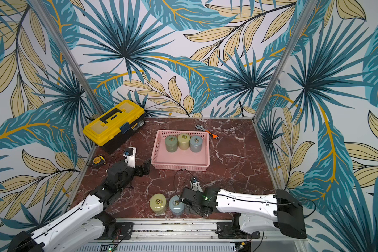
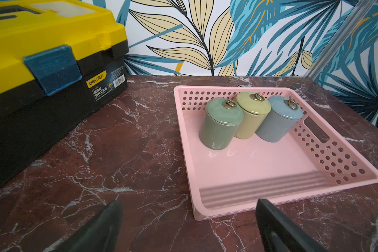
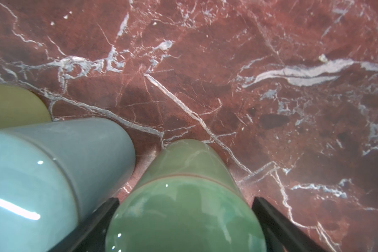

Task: Take the tea canister out of the basket
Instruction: Place the tea canister at the center of the board.

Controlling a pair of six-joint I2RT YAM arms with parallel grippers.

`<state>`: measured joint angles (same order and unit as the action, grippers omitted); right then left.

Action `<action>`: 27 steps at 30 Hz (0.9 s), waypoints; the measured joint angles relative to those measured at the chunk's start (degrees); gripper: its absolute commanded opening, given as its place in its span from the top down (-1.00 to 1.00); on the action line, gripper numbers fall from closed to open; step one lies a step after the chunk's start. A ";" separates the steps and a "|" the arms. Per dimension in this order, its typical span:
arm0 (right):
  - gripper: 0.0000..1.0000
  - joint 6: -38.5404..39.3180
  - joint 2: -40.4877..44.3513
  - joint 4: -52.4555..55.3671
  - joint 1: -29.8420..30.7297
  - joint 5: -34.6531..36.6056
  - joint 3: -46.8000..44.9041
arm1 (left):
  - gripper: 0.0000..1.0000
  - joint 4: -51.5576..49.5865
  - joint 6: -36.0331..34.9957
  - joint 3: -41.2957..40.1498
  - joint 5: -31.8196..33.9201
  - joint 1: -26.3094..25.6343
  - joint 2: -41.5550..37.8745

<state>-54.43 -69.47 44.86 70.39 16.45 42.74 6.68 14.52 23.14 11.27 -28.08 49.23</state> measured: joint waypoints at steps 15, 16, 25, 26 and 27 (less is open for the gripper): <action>-0.98 1.79 -0.31 1.99 -0.66 4.98 4.37 | -1.00 0.00 0.00 0.00 0.02 0.00 0.00; -0.99 2.12 -0.35 1.97 -1.01 5.25 4.63 | -1.00 0.00 0.00 0.00 0.02 0.00 0.00; -0.99 8.44 -0.37 2.16 -6.91 7.15 7.56 | -1.00 0.00 -0.07 0.00 -0.24 0.00 0.02; -0.99 9.33 -0.37 2.16 -7.67 7.30 7.93 | -1.00 0.00 -0.15 0.00 -0.42 0.00 0.00; -0.98 10.29 -0.37 2.14 -8.46 7.41 8.24 | -1.00 0.00 -0.22 0.00 -0.59 0.00 0.00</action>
<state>-44.14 -69.84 47.00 61.93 23.86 50.98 6.68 14.31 23.14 10.68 -28.08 49.23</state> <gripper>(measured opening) 0.992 0.999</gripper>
